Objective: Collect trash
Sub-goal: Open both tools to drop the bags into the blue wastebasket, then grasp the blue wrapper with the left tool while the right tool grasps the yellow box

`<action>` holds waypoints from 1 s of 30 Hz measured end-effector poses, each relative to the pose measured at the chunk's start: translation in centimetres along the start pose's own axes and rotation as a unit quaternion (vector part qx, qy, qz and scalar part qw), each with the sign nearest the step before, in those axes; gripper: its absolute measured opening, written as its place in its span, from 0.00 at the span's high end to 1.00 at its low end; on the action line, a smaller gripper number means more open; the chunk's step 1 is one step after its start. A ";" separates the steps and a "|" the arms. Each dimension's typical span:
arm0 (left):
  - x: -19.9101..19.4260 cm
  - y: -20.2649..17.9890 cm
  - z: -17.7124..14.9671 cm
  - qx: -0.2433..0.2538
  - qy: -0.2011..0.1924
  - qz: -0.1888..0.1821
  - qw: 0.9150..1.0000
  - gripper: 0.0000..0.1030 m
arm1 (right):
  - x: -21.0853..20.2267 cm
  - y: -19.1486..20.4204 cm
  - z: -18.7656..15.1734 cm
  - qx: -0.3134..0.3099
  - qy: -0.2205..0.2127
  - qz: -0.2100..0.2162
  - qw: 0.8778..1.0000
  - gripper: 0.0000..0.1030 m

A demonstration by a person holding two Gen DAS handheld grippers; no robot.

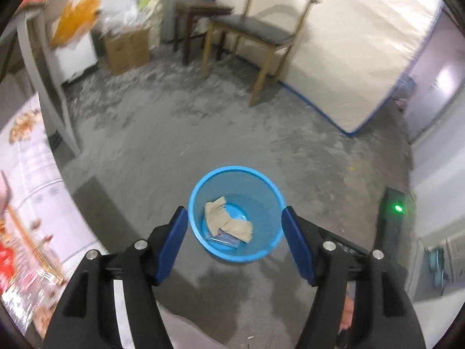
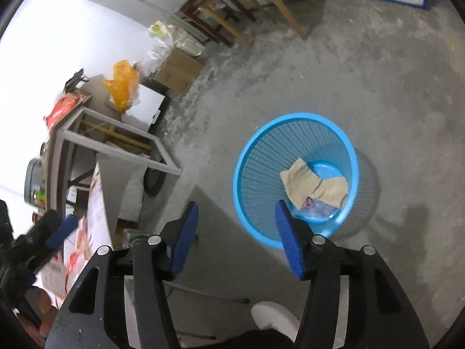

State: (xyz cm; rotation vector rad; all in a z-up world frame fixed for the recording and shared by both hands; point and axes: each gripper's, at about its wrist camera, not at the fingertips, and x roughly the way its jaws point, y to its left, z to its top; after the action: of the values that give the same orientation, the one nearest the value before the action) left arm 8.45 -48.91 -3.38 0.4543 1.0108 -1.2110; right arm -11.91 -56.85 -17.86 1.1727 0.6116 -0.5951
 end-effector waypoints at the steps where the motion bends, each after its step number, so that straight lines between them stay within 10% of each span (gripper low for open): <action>1: -1.3 -0.3 -0.7 0.008 -0.008 -0.003 1.000 0.37 | -0.6 0.1 -0.4 -0.008 -0.001 -0.001 1.000 0.46; 10: -13.5 -0.3 -8.5 -0.004 -0.077 -0.043 0.996 0.23 | -6.5 3.4 -5.1 -0.075 -0.009 0.010 0.997 0.33; 19: -24.5 6.1 -19.6 -0.089 -0.159 0.009 0.983 0.20 | -10.7 11.4 -9.1 -0.206 -0.022 0.064 0.976 0.29; 26: -30.9 12.2 -26.8 -0.180 -0.230 0.058 0.955 0.17 | -11.8 21.8 -13.4 -0.402 -0.012 0.125 0.907 0.21; 30: -32.8 15.2 -29.2 -0.218 -0.258 0.075 0.938 0.15 | -10.6 28.2 -15.8 -0.507 0.014 0.162 0.847 0.20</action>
State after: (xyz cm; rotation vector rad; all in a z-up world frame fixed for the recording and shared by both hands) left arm 10.50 -3.38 5.79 -0.1346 0.7387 -0.8650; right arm -1.34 -32.85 3.82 0.2521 0.6070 0.0812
